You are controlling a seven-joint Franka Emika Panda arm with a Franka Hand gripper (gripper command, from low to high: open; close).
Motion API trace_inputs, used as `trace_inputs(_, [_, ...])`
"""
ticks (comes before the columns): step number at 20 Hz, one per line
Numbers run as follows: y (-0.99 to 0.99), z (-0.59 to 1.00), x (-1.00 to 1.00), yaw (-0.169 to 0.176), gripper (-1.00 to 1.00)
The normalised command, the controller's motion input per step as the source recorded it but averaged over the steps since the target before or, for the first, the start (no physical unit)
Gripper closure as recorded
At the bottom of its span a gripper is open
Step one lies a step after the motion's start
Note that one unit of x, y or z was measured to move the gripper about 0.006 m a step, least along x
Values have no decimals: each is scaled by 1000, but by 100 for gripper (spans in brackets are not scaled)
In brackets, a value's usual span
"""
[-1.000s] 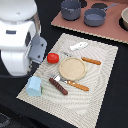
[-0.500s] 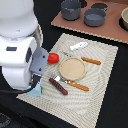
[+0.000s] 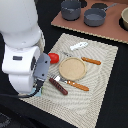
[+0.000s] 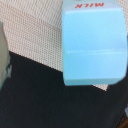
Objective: Interact with the objects in diverse but meaningful ways.
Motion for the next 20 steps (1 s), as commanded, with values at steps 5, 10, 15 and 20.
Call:
trace_inputs(5, [-381, -95, 90, 0, -100])
trace_inputs(10, [-262, -199, 66, 0, -100])
trace_inputs(15, [-105, -242, 138, 0, -100])
trace_inputs(20, [-81, -273, 82, 0, 100])
